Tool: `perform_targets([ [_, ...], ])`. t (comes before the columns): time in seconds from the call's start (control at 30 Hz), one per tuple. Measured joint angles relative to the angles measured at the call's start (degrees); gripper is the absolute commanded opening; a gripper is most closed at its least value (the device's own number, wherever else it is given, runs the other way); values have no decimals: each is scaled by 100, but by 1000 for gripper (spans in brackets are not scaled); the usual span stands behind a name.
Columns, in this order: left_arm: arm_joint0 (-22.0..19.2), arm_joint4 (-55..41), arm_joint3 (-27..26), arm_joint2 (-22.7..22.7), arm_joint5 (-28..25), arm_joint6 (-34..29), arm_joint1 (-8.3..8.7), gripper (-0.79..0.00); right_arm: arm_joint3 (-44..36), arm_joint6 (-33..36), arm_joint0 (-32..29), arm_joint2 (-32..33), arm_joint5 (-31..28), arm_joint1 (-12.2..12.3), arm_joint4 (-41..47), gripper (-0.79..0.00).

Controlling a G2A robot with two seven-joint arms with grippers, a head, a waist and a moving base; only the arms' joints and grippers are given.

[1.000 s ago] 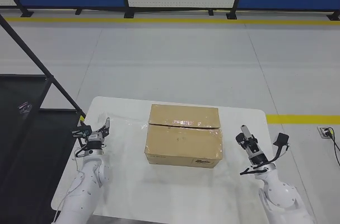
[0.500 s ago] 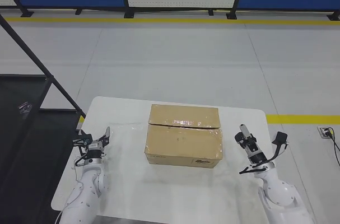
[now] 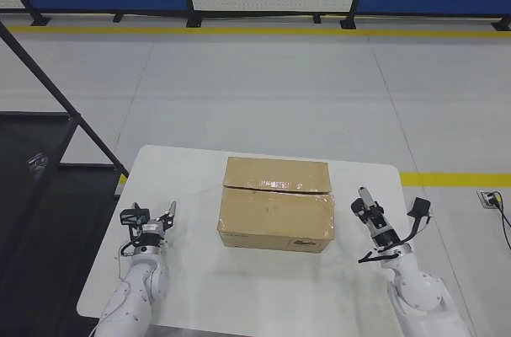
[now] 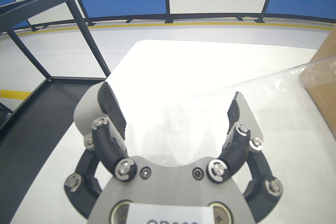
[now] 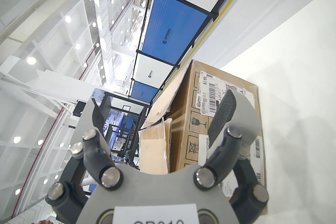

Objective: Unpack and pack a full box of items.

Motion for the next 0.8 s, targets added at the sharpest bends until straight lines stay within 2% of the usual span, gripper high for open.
perform_targets([
  [0.3, 48, 174, -60, 101, -2, -250, -22, 0, -25, 7, -4, -43, 20, -4, -34, 0],
  [0.63, -359, 211, 438, -17, 14, -820, 16, 0, -32, 5, -66, 9, -61, 5, 2, 0],
  [0.8, -539, 109, 651, -134, 289, -859, 28, 0, -23, -11, -115, 40, -94, 9, 34, 0],
])
